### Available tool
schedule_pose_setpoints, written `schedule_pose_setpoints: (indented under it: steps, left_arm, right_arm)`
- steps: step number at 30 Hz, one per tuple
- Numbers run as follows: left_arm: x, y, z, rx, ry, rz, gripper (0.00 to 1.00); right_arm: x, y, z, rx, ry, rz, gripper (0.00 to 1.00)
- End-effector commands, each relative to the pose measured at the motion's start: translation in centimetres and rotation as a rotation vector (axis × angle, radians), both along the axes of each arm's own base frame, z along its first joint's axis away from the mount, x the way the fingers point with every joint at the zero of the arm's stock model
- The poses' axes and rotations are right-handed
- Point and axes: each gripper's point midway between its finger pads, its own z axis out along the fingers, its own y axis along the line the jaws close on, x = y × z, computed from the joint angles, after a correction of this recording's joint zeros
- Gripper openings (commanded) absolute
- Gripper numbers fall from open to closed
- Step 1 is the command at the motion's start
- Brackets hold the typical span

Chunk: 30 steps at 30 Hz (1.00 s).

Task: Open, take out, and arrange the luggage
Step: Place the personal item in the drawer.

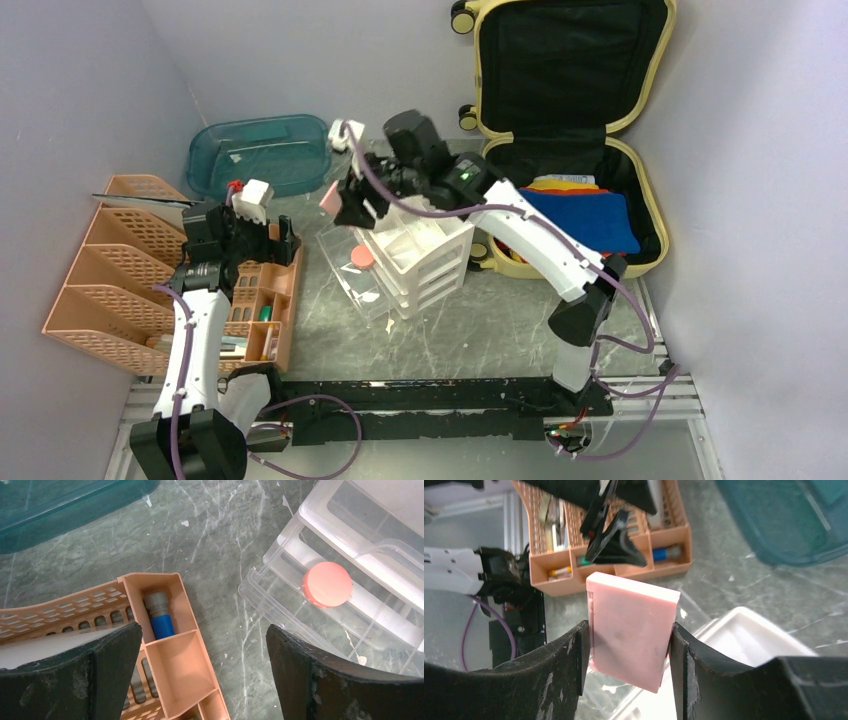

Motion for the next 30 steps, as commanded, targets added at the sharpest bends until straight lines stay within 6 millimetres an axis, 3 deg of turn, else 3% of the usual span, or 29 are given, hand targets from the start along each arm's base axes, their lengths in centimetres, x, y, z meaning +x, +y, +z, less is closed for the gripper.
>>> schedule_pose_setpoints:
  steps: [1,7,10,20,24,30]
  left_arm:
    - [0.3,0.3,1.1,0.011,-0.056,0.0,1.0]
    - [0.4,0.6,1.1,0.01,-0.057,0.011,1.0]
    - [0.4,0.8,1.2,0.013,-0.057,0.019,1.0]
    - [0.3,0.9,1.4,0.011,-0.062,0.025,1.0]
    - [0.3,0.9,1.4,0.012,-0.062,0.023,1.0]
    - [0.4,0.9,1.3,0.007,-0.058,0.021,1.0]
  right_arm:
    - [-0.8,0.9,-5.0,-0.153,-0.031,-0.041,0.46]
    - [-3.2,2.1,-10.7,-0.298,-0.067,-0.074,0.46]
    - [-3.7,2.2,-12.6,-0.336,-0.077,-0.101,0.46]
    - [-3.8,1.4,-18.6,-0.435,-0.047,-0.198,0.46]
    - [-3.3,1.0,-19.7,-0.451,-0.064,-0.248,0.46]
    - [-3.2,1.1,-19.2,-0.456,-0.133,-0.305,0.46]
